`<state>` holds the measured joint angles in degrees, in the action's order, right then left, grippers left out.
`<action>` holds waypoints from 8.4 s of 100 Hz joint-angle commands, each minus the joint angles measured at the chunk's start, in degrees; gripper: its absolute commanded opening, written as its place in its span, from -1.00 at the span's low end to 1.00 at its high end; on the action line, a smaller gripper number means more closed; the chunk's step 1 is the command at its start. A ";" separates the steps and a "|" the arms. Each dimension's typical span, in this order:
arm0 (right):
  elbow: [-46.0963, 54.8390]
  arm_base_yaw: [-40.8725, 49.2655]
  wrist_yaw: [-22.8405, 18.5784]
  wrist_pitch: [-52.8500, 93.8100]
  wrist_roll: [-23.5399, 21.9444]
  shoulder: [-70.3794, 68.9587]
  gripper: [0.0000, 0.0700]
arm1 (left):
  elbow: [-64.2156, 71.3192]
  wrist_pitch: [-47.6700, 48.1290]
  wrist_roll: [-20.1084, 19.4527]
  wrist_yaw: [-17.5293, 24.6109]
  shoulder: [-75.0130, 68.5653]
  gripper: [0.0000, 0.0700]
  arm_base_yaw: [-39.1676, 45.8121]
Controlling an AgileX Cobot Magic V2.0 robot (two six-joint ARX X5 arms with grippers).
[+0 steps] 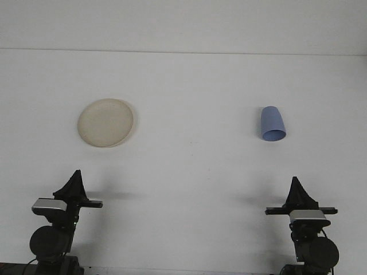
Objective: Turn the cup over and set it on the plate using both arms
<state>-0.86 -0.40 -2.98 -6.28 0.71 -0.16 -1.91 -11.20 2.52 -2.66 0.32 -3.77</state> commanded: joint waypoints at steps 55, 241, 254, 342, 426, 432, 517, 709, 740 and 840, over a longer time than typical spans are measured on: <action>-9.31 0.07 0.02 9.75 -2.86 -0.35 -1.00 | 1.11 -0.85 0.04 0.09 -0.09 -0.97 0.00; -46.71 0.02 0.44 33.70 -2.54 -45.70 0.57 | 1.11 -0.85 0.04 0.09 -0.09 -0.97 0.00; -44.13 0.00 -0.13 25.29 -2.21 -50.99 0.57 | 1.11 -0.83 0.04 0.09 -0.09 -0.97 0.00; -27.39 -7.74 -6.05 -27.58 -2.14 -81.24 0.57 | 1.11 -0.85 0.04 0.09 -0.09 -0.97 0.00; -43.32 -9.46 -13.70 -34.38 0.26 -103.36 0.57 | 1.11 -0.85 0.04 0.09 -0.09 -0.97 0.00; -44.00 -9.46 -13.70 -34.38 0.66 -103.84 0.55 | 1.11 -0.83 0.04 0.09 -0.09 -0.97 0.00; -44.24 -2.45 -8.96 -6.08 -1.66 -77.44 -1.00 | 1.11 -0.83 0.04 0.09 -0.09 -0.97 0.00; -95.56 45.79 1.22 83.47 -20.65 -106.95 -1.00 | 1.11 -0.85 0.04 0.09 -0.09 -0.97 0.00; -95.54 45.68 1.33 82.77 -20.15 -106.97 -1.00 | 1.11 -0.85 0.04 0.09 -0.09 -0.97 0.00; -95.73 45.27 1.51 84.30 -19.93 -107.82 0.07 | 1.11 -0.85 0.04 0.09 -0.09 -0.97 0.00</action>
<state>-95.26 44.58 -1.69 76.79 -19.75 -108.14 -1.91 -11.22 2.52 -2.66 0.32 -3.77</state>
